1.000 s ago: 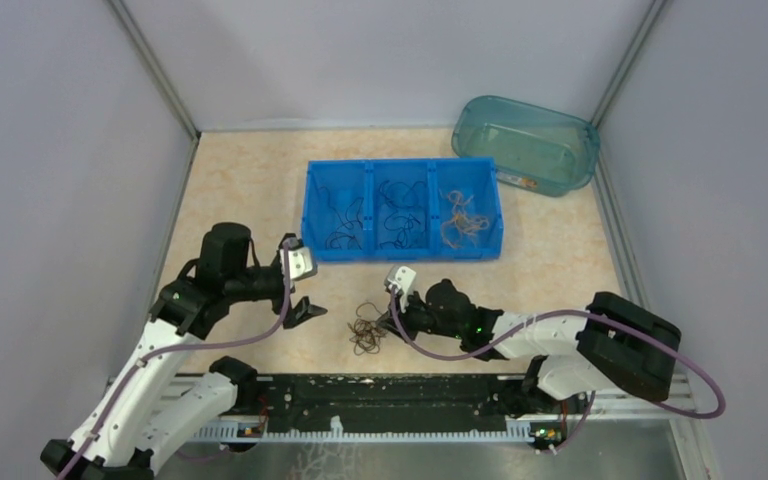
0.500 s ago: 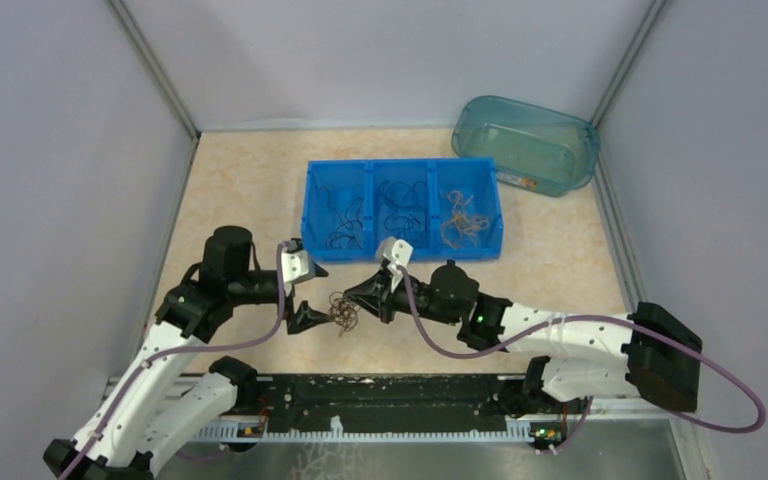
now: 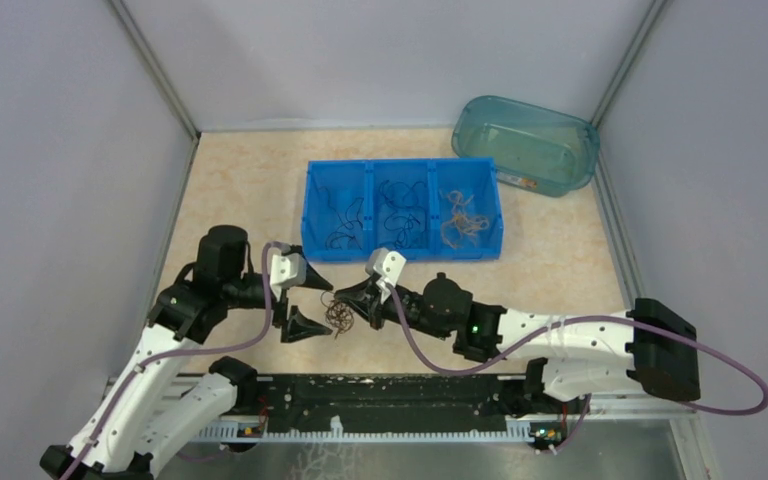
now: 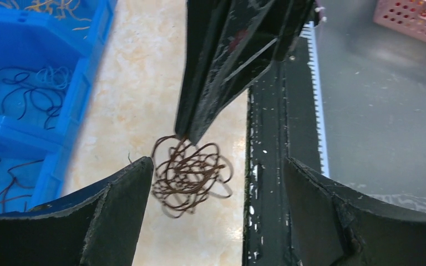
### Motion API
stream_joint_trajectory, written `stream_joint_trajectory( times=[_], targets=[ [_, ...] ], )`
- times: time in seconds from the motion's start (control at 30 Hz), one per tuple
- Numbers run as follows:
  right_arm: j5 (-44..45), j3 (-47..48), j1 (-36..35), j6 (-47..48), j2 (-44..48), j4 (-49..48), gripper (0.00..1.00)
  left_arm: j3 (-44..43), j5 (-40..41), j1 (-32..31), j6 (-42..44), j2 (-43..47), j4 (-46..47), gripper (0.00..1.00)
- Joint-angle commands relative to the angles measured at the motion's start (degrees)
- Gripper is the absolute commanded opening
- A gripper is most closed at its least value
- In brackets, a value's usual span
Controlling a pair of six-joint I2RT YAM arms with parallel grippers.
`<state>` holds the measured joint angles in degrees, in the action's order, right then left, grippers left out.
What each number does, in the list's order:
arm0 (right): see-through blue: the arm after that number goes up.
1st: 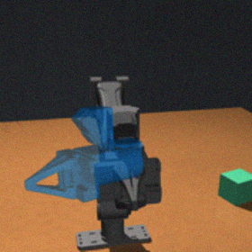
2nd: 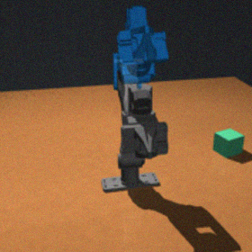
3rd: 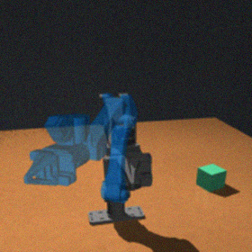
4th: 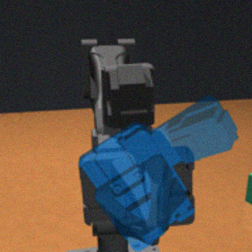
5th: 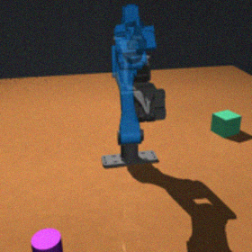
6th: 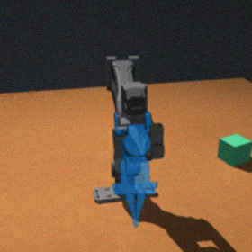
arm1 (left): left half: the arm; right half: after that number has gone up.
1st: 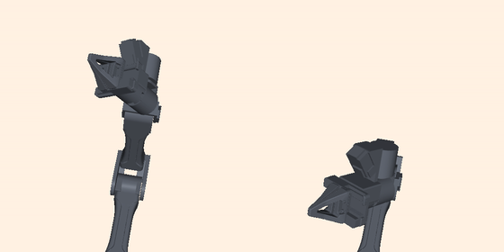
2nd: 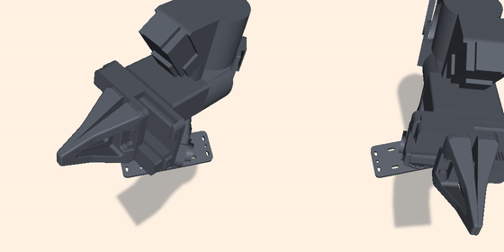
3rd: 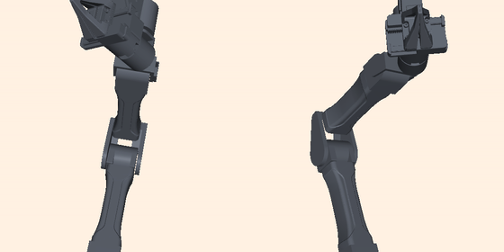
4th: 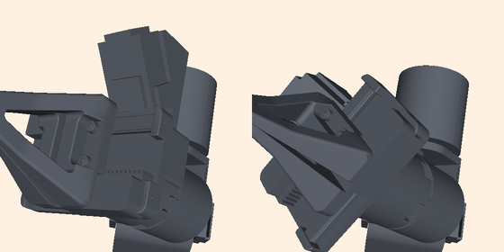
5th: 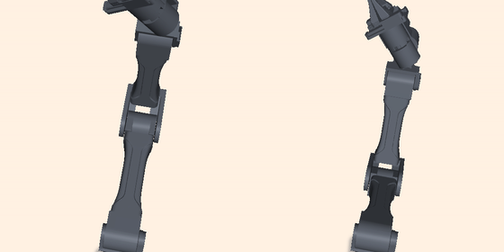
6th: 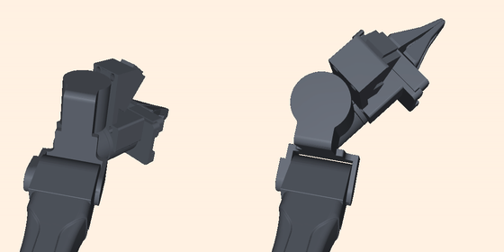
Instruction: Untangle the cables
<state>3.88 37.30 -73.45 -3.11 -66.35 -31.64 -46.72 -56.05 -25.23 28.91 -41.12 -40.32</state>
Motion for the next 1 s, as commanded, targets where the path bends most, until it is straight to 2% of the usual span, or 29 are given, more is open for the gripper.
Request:
stream_joint_trajectory(
  times=[0.0, 0.13, 0.27, 0.33, 0.47, 0.5, 0.63, 0.77, 0.87, 0.97],
  targets=[
    [5.6, 3.6, -2.1, 2.9, -0.8, -3.0, 0.00, -2.3, -7.9, 0.1, 3.0, -0.3, -3.9, 0.91],
    [9.7, 3.6, -3.2, 3.9, -1.2, -4.2, 0.00, -3.4, -8.1, 0.0, 3.4, -1.2, -6.0, 0.87],
    [10.9, 3.5, -3.7, 4.6, -1.1, -5.5, 0.00, -3.7, -5.3, 0.1, -0.8, -2.7, -3.1, 0.78],
    [11.1, 3.5, -4.0, 4.8, -1.0, -5.9, 0.00, -4.1, -3.7, 0.1, -2.4, -3.4, -1.8, 0.70],
    [11.8, 2.9, -4.8, 4.9, -0.4, -6.0, 0.00, -5.3, -1.6, 0.1, -2.9, -5.1, -1.8, 0.46],
    [11.9, 2.9, -5.0, 4.9, -0.2, -5.9, 0.00, -5.6, -1.3, 0.0, -3.1, -5.2, -1.8, 0.43],
    [12.9, 2.3, -5.7, 5.1, 0.6, -5.5, 0.00, -6.1, -3.2, 0.0, -3.0, -5.2, -2.4, 0.46],
    [14.0, 1.0, -5.8, 5.1, 2.2, -5.7, 0.00, -6.8, -6.3, 0.1, -0.3, -5.2, -6.5, 0.60],
    [14.1, 0.8, -6.0, 5.0, 2.9, -5.2, 0.00, -7.4, -7.2, 0.1, -1.2, -5.9, -6.7, 0.60],
    [14.4, 0.7, -6.6, 4.9, 3.2, -5.0, 0.00, -8.0, -7.5, 0.1, -3.9, -6.4, -5.1, 0.56]
  ],
)
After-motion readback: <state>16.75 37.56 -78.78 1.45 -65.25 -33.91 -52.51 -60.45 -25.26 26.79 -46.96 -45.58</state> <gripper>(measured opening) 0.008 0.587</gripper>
